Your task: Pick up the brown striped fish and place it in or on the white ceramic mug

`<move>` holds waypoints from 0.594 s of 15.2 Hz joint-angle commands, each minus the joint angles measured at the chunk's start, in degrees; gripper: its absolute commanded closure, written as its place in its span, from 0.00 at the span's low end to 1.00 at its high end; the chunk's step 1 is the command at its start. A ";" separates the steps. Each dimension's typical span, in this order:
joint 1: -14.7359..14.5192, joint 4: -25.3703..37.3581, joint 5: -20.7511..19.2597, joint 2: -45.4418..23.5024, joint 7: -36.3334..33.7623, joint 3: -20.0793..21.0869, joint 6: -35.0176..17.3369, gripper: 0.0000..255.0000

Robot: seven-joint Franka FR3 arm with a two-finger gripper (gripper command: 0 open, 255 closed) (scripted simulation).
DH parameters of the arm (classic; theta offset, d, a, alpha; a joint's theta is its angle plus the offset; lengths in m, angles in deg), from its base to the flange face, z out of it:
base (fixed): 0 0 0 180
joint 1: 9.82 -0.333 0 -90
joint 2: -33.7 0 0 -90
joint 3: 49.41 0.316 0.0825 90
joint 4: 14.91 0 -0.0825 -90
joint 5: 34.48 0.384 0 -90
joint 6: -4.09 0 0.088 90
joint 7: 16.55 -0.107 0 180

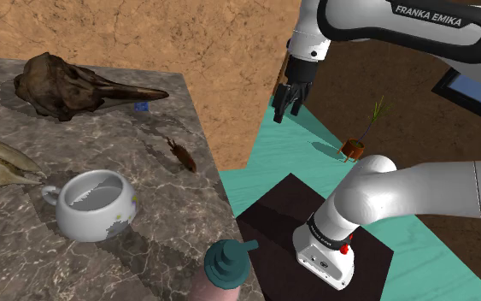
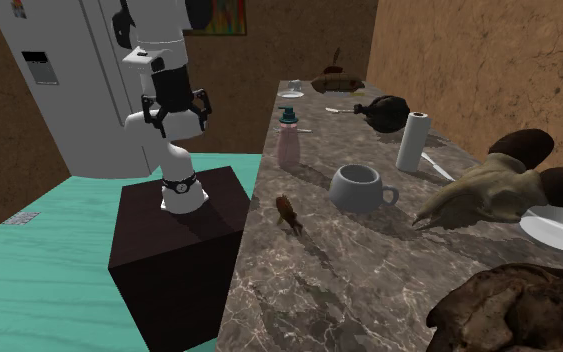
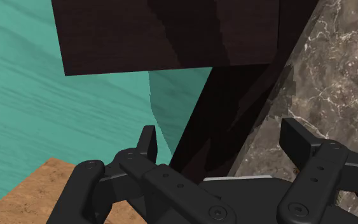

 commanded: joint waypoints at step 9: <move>-1.41 3.86 3.58 -14.83 -8.04 8.18 -10.31 0.00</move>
